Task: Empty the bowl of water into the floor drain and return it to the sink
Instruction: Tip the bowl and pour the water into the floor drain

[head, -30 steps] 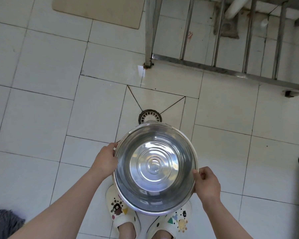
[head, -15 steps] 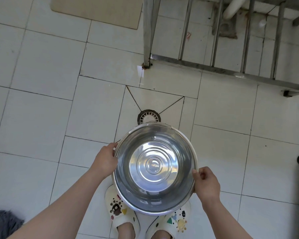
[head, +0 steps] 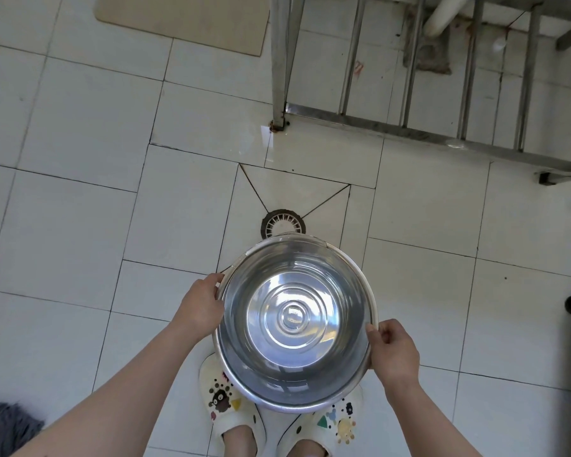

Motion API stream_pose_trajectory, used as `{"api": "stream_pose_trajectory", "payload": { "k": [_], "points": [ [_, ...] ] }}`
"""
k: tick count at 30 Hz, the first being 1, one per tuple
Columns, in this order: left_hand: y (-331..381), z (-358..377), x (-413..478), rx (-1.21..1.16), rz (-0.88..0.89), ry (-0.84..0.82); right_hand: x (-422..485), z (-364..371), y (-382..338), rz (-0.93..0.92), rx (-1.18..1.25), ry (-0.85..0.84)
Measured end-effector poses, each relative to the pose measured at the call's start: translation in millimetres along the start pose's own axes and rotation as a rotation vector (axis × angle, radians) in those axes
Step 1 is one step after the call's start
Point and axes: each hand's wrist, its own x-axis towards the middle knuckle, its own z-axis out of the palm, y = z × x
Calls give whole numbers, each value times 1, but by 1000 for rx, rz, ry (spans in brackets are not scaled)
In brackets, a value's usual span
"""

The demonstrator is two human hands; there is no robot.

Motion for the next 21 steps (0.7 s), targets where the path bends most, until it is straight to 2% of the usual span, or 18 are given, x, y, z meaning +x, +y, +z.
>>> {"api": "stream_pose_trajectory", "payload": {
  "k": [21],
  "points": [
    [3,0,1,-5,-4,-3,-1,-2,-4,7,-2,-4]
  ]
}}
